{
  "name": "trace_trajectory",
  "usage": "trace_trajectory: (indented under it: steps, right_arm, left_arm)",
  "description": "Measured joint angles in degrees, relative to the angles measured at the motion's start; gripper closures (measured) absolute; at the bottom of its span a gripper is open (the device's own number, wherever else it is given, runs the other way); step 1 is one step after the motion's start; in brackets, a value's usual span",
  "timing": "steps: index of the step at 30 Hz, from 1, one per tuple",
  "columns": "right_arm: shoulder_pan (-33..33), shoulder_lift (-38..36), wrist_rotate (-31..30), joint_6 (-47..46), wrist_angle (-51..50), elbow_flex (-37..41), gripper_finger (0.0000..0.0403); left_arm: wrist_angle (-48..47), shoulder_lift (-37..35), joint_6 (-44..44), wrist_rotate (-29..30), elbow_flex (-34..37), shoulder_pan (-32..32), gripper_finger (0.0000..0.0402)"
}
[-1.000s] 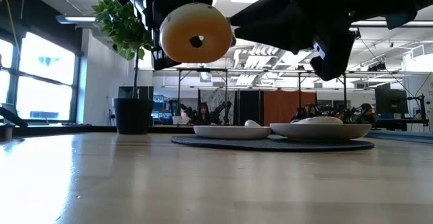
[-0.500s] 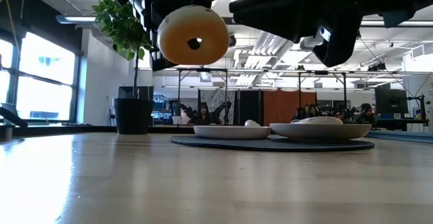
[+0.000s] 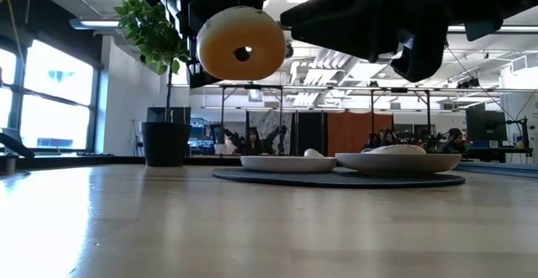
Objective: Pick & Place donuts
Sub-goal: Put the large blue donut on the gray plate
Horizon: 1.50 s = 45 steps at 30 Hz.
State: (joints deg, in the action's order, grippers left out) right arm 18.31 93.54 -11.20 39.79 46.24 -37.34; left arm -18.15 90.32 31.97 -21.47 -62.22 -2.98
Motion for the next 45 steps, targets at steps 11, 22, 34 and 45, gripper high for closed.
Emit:
trace_trajectory:
  steps: [11, 22, 34, 45]
  right_arm:
    - [-0.04, 0.00, 6.60, 1.26, 1.63, 0.00, 0.0175]
    - [-0.04, 0.00, 5.51, 2.69, 1.55, 0.00, 0.0207]
    - [-0.07, 0.00, 5.47, 5.35, -1.89, -0.09, 0.0341]
    - [-0.04, 0.00, 4.56, 5.11, -5.21, -0.04, 0.0396]
  left_arm:
    - [4.29, 0.00, 3.03, -0.08, 0.02, 0.00, 0.0392]
    - [8.92, 0.00, 2.79, 0.15, 0.09, -0.02, 0.0392]
    - [9.63, 0.00, -8.04, 0.55, 0.09, -0.01, 0.0344]
    - [9.63, 0.00, -6.22, 9.15, 0.04, 0.00, 0.0242]
